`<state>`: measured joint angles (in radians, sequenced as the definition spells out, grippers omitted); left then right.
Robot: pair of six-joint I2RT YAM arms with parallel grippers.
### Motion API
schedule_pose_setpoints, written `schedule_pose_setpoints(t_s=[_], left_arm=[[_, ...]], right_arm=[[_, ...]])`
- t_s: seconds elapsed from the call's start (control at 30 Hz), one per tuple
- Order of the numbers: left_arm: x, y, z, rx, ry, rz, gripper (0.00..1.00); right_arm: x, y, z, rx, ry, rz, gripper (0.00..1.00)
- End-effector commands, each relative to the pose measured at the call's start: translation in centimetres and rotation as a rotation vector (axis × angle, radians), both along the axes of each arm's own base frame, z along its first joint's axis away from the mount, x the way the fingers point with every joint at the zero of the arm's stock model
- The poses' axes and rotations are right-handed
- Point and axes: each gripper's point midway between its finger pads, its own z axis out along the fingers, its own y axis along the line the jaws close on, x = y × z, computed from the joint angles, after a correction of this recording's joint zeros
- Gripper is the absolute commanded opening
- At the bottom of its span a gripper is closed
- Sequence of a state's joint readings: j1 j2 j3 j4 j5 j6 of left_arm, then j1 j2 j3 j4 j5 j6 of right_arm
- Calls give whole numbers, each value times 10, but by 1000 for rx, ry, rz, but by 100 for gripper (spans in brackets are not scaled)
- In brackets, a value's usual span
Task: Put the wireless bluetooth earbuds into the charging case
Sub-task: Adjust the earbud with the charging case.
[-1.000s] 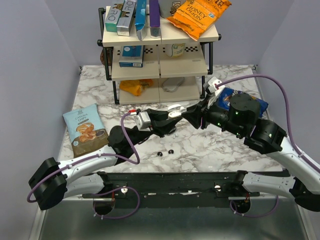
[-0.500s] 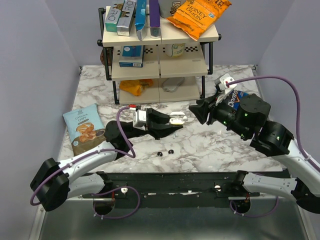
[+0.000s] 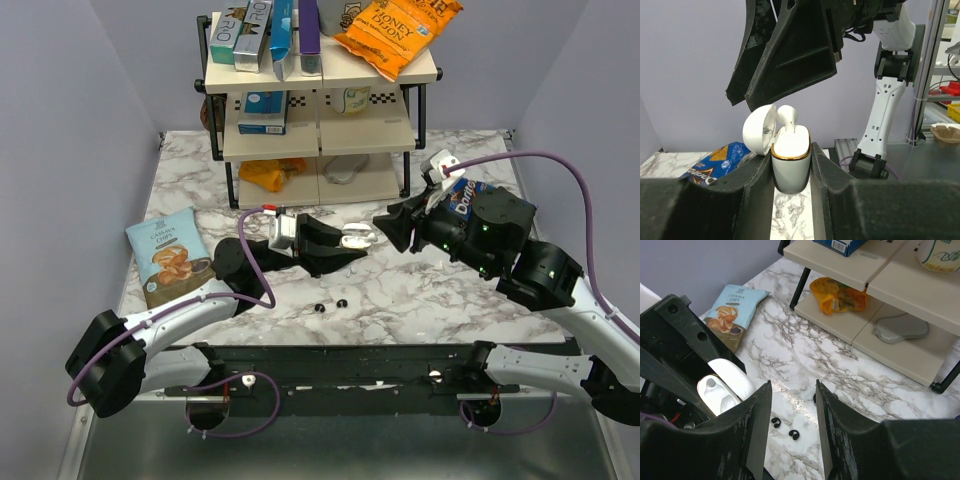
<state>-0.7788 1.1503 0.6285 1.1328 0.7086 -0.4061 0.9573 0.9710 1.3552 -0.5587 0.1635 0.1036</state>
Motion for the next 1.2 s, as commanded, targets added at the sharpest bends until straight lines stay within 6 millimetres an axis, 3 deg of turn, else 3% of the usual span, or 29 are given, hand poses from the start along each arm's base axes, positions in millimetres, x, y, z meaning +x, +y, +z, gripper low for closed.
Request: schedule_pose_setpoints(t_s=[0.0,1.17], left_arm=[[5,7,22,-58,-60,55,0],[34,4,19,-53,-26,171,0]], right_arm=[[-6,3,-7,-21,17,31,49],[-24,23,-4,4,50,158,49]])
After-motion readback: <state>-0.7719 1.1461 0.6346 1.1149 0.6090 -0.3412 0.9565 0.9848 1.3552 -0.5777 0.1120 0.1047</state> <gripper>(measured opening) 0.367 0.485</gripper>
